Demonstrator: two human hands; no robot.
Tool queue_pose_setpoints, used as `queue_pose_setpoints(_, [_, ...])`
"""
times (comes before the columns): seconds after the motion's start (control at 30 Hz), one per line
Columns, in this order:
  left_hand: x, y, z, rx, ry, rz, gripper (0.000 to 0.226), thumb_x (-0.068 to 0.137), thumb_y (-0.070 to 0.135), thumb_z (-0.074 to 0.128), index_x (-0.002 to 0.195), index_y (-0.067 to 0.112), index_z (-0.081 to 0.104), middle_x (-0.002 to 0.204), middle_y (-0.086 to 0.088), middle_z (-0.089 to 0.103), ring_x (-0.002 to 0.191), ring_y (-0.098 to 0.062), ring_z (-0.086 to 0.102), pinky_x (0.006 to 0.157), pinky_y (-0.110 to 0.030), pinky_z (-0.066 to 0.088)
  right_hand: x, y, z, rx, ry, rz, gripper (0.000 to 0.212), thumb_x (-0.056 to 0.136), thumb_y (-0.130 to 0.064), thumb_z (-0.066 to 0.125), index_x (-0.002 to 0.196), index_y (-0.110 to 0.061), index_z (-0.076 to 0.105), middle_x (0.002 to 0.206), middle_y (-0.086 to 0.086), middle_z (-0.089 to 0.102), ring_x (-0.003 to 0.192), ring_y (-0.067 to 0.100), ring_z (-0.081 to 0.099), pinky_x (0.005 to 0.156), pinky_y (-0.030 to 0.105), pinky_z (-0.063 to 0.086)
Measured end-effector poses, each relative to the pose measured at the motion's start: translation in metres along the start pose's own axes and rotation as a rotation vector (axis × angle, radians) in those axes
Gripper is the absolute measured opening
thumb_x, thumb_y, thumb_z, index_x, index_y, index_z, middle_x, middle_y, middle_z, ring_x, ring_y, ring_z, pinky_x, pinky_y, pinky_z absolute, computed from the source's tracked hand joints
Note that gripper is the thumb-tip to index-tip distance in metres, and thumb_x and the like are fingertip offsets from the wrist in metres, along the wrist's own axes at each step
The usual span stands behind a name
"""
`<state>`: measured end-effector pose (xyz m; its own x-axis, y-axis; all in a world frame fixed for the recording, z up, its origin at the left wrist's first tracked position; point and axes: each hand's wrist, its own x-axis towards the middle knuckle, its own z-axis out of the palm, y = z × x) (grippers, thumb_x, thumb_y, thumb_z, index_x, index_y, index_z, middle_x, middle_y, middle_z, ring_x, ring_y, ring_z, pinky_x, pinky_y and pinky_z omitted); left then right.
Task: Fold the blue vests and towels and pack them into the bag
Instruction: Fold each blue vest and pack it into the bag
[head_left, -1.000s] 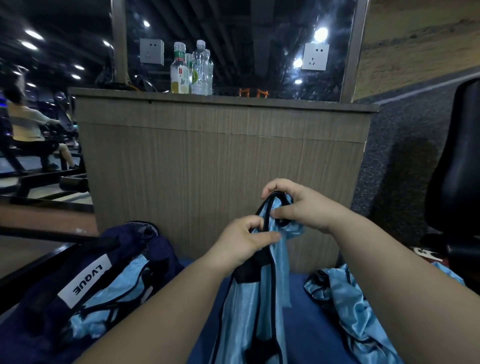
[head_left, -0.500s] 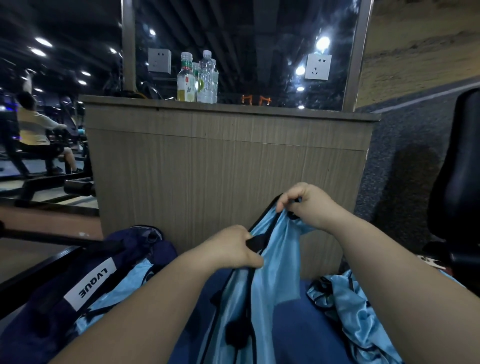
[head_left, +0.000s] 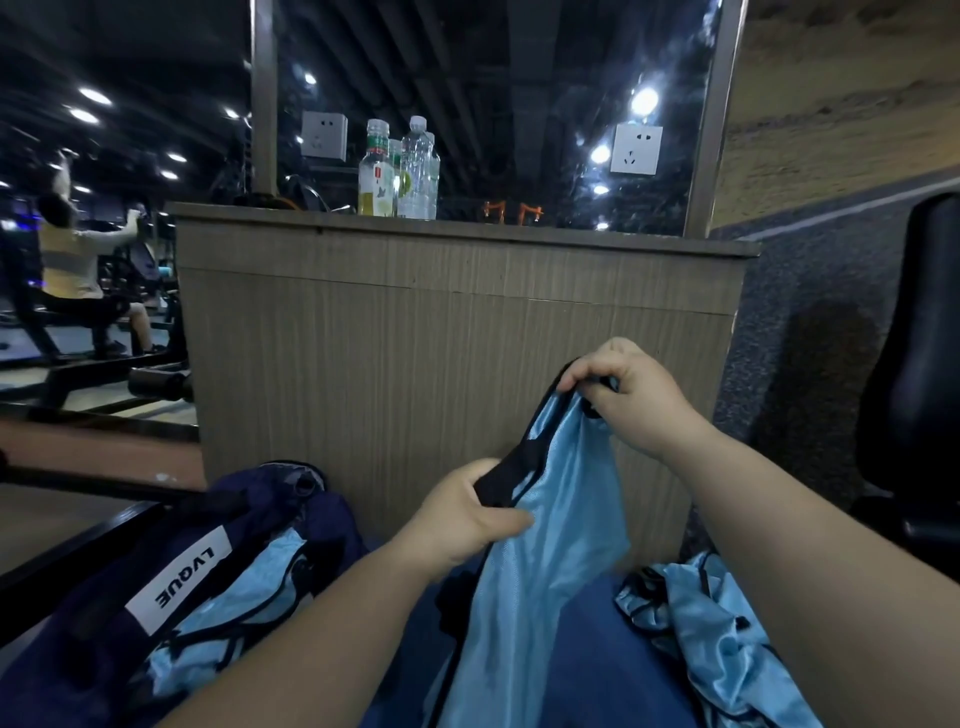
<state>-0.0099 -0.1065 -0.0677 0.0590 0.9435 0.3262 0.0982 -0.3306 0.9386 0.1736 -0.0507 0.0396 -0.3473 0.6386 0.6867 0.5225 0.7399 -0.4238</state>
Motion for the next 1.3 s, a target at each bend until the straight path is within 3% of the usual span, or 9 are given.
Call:
queue_pose_setpoints(0.07, [0.000, -0.005, 0.008, 0.139, 0.080, 0.056, 0.019, 0.077, 0.005, 0.078, 0.090, 0.003, 0.064, 0.077, 0.005, 0.057, 0.064, -0.005, 0.055, 0.060, -0.019, 0.044, 0.002, -0.005, 0.000, -0.018, 0.003, -0.036, 0.035, 0.092, -0.005, 0.061, 0.077, -0.035, 0.069, 0.089, -0.011, 0.047, 0.079, -0.004, 0.052, 0.070, 0.002, 0.040])
queue_pose_setpoints(0.2, [0.005, -0.013, 0.020, 0.243, 0.187, 0.144, 0.027, 0.074, 0.014, 0.082, 0.098, 0.019, 0.070, 0.120, 0.009, 0.054, 0.101, 0.002, 0.058, 0.082, -0.009, 0.046, 0.004, -0.009, 0.002, -0.036, -0.008, -0.079, 0.039, 0.091, -0.006, 0.063, 0.075, -0.041, 0.068, 0.087, -0.012, 0.046, 0.081, -0.003, 0.050, 0.073, 0.005, 0.040])
queue_pose_setpoints(0.37, [0.002, -0.015, 0.029, 0.045, 0.042, 0.021, 0.019, 0.079, 0.009, 0.078, 0.089, 0.017, 0.063, 0.078, 0.007, 0.065, 0.072, -0.006, 0.063, 0.065, -0.022, 0.052, 0.006, -0.010, 0.008, -0.031, 0.000, -0.084, 0.041, 0.091, -0.006, 0.063, 0.074, -0.044, 0.066, 0.089, -0.010, 0.047, 0.088, 0.003, 0.053, 0.081, 0.016, 0.045])
queue_pose_setpoints(0.5, [0.003, -0.014, 0.032, 0.001, 0.093, 0.063, 0.019, 0.080, 0.006, 0.076, 0.094, 0.010, 0.065, 0.080, 0.001, 0.064, 0.074, -0.010, 0.061, 0.068, -0.025, 0.052, 0.008, -0.005, 0.010, -0.065, 0.048, -0.037, 0.040, 0.092, -0.006, 0.060, 0.075, -0.042, 0.064, 0.090, -0.011, 0.048, 0.088, 0.003, 0.053, 0.080, 0.019, 0.043])
queue_pose_setpoints(0.67, [0.006, -0.013, 0.030, 0.057, 0.206, 0.165, 0.020, 0.078, 0.006, 0.077, 0.082, 0.021, 0.064, 0.066, 0.011, 0.052, 0.060, -0.002, 0.049, 0.058, -0.016, 0.042, 0.009, 0.001, 0.009, -0.067, 0.084, 0.026, 0.043, 0.093, -0.008, 0.059, 0.071, -0.045, 0.061, 0.090, -0.012, 0.048, 0.085, 0.003, 0.054, 0.076, 0.019, 0.043])
queue_pose_setpoints(0.77, [0.007, -0.014, 0.030, 0.075, 0.188, 0.194, 0.020, 0.073, 0.015, 0.078, 0.088, 0.010, 0.066, 0.068, 0.007, 0.053, 0.064, -0.007, 0.050, 0.062, -0.023, 0.044, 0.008, -0.002, 0.009, -0.055, 0.089, 0.024, 0.041, 0.094, -0.009, 0.059, 0.073, -0.044, 0.062, 0.092, -0.011, 0.049, 0.086, 0.005, 0.055, 0.077, 0.024, 0.049])
queue_pose_setpoints(0.93, [0.008, -0.015, 0.034, 0.067, 0.097, 0.139, 0.058, 0.059, 0.038, 0.079, 0.098, 0.000, 0.060, 0.088, -0.016, 0.067, 0.080, -0.019, 0.062, 0.079, -0.049, 0.055, 0.009, -0.007, 0.010, -0.046, 0.120, -0.005, 0.043, 0.093, -0.008, 0.059, 0.072, -0.045, 0.062, 0.094, -0.008, 0.052, 0.089, 0.008, 0.056, 0.078, 0.025, 0.047])
queue_pose_setpoints(1.07, [0.012, -0.019, 0.035, -0.001, -0.022, 0.087, 0.045, 0.066, 0.022, 0.083, 0.099, 0.000, 0.062, 0.092, -0.009, 0.071, 0.090, -0.018, 0.067, 0.084, -0.039, 0.057, 0.009, -0.009, 0.009, -0.028, 0.100, -0.009, 0.041, 0.092, -0.007, 0.060, 0.073, -0.043, 0.063, 0.093, -0.009, 0.051, 0.089, 0.004, 0.053, 0.074, 0.012, 0.039])
queue_pose_setpoints(1.3, [0.014, -0.014, 0.026, -0.132, -0.099, 0.051, 0.036, 0.069, 0.011, 0.075, 0.104, 0.011, 0.065, 0.098, -0.001, 0.072, 0.093, -0.015, 0.068, 0.081, -0.028, 0.053, 0.010, 0.000, -0.001, -0.070, 0.128, 0.058, 0.041, 0.092, -0.010, 0.059, 0.071, -0.044, 0.062, 0.092, -0.011, 0.050, 0.087, 0.012, 0.058, 0.080, 0.031, 0.049])
